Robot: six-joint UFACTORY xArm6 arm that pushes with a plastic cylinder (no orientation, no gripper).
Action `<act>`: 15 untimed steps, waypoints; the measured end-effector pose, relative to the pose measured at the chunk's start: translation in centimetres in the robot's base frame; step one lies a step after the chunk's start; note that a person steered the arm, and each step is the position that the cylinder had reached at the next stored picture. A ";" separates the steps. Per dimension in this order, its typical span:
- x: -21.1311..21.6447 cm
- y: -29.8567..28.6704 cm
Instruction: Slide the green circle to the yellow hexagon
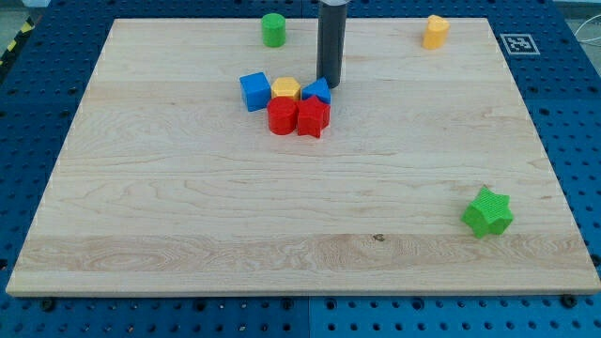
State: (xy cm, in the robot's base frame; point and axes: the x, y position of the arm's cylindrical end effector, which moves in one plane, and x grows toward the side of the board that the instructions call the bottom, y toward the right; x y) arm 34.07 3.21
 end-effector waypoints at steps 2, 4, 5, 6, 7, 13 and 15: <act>-5.9 -3.6; -7.2 -8.8; -7.3 -10.6; -7.6 -12.5; -11.2 -16.4; -13.8 -7.2; -10.9 -8.2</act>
State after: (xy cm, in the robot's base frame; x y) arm 23.20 -4.96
